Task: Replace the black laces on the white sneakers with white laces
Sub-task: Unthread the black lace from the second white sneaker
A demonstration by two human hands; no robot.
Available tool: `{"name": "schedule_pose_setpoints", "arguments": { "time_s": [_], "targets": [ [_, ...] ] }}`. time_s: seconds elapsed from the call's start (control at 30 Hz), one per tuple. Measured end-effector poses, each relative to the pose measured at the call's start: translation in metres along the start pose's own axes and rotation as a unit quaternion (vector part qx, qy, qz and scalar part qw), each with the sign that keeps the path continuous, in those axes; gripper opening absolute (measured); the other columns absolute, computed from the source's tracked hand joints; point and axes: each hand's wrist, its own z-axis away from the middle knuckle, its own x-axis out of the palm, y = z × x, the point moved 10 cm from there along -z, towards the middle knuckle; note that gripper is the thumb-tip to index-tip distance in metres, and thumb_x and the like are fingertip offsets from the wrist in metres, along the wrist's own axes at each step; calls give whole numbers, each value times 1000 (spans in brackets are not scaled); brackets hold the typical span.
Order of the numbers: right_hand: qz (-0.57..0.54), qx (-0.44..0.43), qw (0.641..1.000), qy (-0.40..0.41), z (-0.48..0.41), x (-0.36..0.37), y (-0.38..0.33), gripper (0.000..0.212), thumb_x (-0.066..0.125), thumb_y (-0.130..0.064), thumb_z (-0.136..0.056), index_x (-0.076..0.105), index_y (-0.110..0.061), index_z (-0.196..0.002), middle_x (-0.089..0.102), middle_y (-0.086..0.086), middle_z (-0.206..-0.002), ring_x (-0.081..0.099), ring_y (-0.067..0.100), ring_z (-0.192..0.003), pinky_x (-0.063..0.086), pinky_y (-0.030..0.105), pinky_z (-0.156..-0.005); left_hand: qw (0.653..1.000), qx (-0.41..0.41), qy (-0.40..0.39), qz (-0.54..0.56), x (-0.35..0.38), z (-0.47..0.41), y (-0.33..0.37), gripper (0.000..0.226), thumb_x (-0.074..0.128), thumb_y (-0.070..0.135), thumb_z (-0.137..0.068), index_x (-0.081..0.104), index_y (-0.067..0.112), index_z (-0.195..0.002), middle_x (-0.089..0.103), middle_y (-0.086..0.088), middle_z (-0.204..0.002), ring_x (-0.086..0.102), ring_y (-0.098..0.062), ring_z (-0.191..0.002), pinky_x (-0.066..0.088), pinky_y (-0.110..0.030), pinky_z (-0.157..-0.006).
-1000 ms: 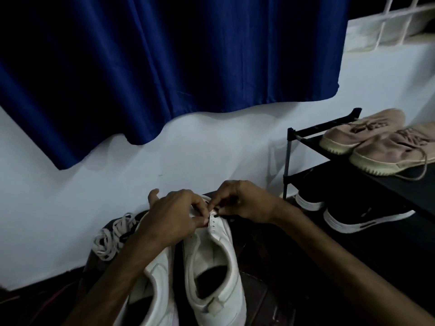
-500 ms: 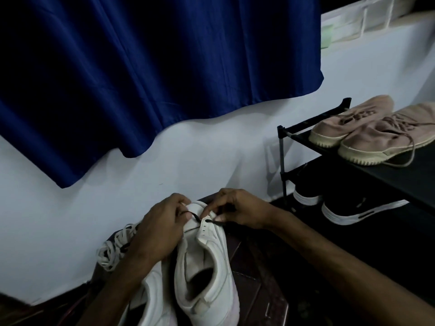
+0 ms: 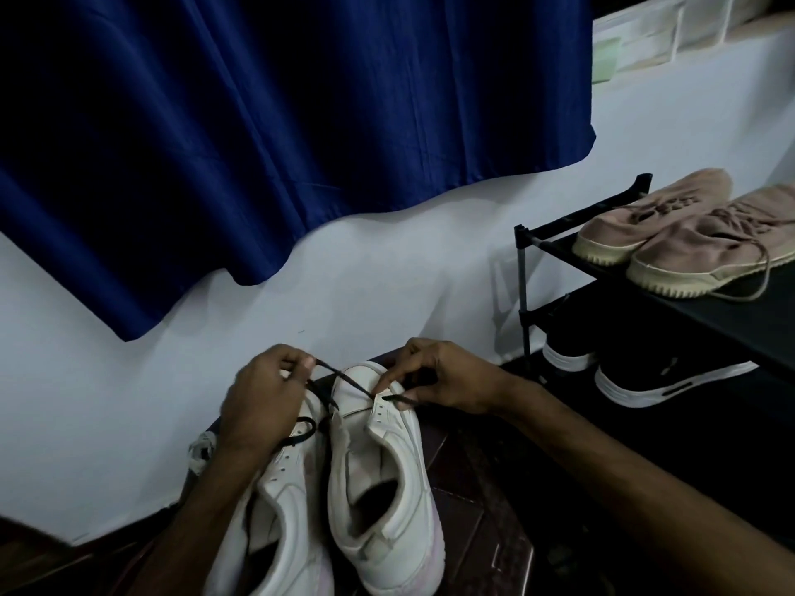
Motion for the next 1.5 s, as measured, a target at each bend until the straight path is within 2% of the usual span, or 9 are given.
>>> {"name": "schedule_pose_setpoints", "arguments": {
  "time_s": [0.1, 0.2, 0.37, 0.6, 0.77, 1.0, 1.13, 1.3, 1.5],
  "targets": [
    [-3, 4, 1000, -2, 0, 1, 2, 34, 77, -20, -82, 73, -32, -114, 50, -17, -90, 53, 1, -92, 46, 22, -91, 999, 34, 16, -34, -7, 6, 4, 7, 66, 28, -90, 64, 34, -88, 66, 13, -102, 60, -19, -94, 50, -38, -83],
    [-6, 7, 1000, -3, 0, 0, 4, 34, 77, -23, -82, 73, -36, -113, 55, -10, -94, 55, 5, -95, 48, 27, -94, 980, 169, -89, -64, 19, 17, 42, 25, 67, 24, -90, 66, 35, -111, 61, 21, -113, 56, -10, -97, 48, -35, -86],
    [-10, 4, 1000, 7, 1, 1, 6, 33, 77, -19, -83, 73, -34, -112, 54, -10, -93, 55, 3, -94, 49, 27, -91, 956, 201, -174, -125, 43, 27, 69, 18, 73, 26, -82, 70, 35, -98, 70, 20, -89, 61, 0, -84, 40, -15, -70],
    [-11, 8, 1000, 4, 1, 1, 5, 34, 78, -24, -81, 73, -35, -113, 55, -9, -91, 57, 8, -94, 49, 32, -93, 914, 248, -45, -319, 24, 22, 74, 18, 57, 25, -95, 66, 36, -105, 62, 10, -107, 50, -14, -106, 32, -30, -76],
    [-12, 13, 1000, 1, -1, 4, 3, 33, 79, -26, -81, 73, -37, -112, 55, -9, -92, 58, 8, -93, 48, 30, -93, 946, 76, 111, -296, -60, -12, 16, 25, 59, 8, -90, 73, 25, -102, 65, -4, -99, 59, -29, -93, 42, -40, -76],
    [-15, 5, 1000, -2, 1, 1, -2, 32, 79, -25, -82, 74, -31, -112, 59, -3, -94, 57, 9, -96, 47, 29, -93, 955, 226, -99, -164, 11, 18, 68, 22, 62, 25, -94, 71, 33, -113, 67, 15, -116, 58, -12, -104, 42, -30, -89],
    [-14, 14, 1000, 3, 3, 2, 2, 32, 79, -24, -81, 75, -31, -112, 54, -11, -90, 56, 4, -92, 47, 22, -90, 927, 229, -158, -253, 42, 27, 78, 13, 68, 33, -87, 73, 31, -99, 69, 12, -105, 61, -9, -103, 39, -28, -90],
    [-5, 9, 1000, -3, 1, 1, 2, 33, 79, -27, -81, 74, -35, -112, 55, -8, -90, 57, 6, -92, 48, 26, -90, 913, 239, -121, -307, 37, 23, 78, 6, 61, 31, -90, 66, 32, -90, 68, 14, -99, 57, -8, -103, 33, -32, -92],
    [-8, 15, 1000, -6, -1, 5, 3, 33, 79, -28, -81, 72, -38, -112, 56, -5, -92, 58, 9, -92, 49, 35, -93, 934, 116, 79, -329, -49, -9, 26, 28, 60, 3, -82, 65, 30, -87, 66, 4, -94, 60, -24, -94, 28, -53, -107]
  ]
}}
